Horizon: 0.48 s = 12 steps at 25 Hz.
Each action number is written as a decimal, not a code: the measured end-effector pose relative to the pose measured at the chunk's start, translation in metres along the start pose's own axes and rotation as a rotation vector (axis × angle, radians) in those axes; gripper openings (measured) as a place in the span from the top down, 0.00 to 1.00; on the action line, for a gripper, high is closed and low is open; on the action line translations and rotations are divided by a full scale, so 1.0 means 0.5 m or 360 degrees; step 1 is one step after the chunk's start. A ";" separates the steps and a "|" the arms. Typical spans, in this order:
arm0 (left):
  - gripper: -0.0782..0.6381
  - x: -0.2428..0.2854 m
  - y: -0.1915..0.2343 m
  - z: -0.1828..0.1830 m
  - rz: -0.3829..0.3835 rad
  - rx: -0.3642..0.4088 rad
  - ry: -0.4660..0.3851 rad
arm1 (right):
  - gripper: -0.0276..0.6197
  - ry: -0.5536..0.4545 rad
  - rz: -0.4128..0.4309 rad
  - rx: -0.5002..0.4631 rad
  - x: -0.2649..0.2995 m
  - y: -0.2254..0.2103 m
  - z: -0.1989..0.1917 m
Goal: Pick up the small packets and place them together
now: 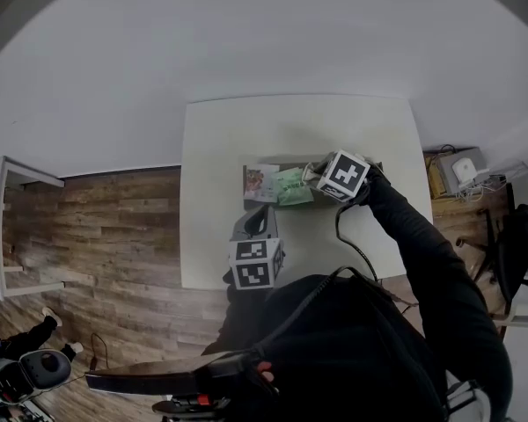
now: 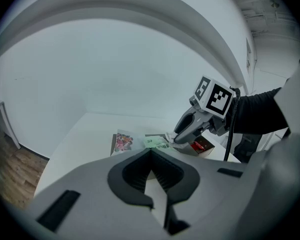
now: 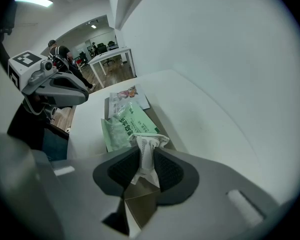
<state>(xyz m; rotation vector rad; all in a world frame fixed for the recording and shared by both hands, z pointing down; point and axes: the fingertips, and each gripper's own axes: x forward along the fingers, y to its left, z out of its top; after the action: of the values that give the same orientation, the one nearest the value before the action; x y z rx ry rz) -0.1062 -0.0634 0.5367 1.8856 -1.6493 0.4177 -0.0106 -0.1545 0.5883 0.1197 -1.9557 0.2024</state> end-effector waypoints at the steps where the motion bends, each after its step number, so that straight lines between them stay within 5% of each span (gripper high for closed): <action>1: 0.89 0.004 -0.001 0.004 -0.0003 0.0007 -0.0004 | 0.80 -0.0010 0.0017 0.0008 0.002 -0.001 -0.001; 7: 0.89 0.004 0.006 0.007 -0.0005 0.0018 0.0000 | 0.63 -0.0085 0.0100 0.0107 -0.006 0.006 0.001; 12: 0.89 0.007 0.005 0.009 -0.0006 0.0030 0.0000 | 0.63 -0.0261 0.0118 0.0226 -0.058 -0.015 -0.010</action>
<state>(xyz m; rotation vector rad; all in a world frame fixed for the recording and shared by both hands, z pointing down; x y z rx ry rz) -0.1084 -0.0690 0.5360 1.9021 -1.6468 0.4330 0.0063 -0.1612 0.5643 0.1611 -2.1101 0.3911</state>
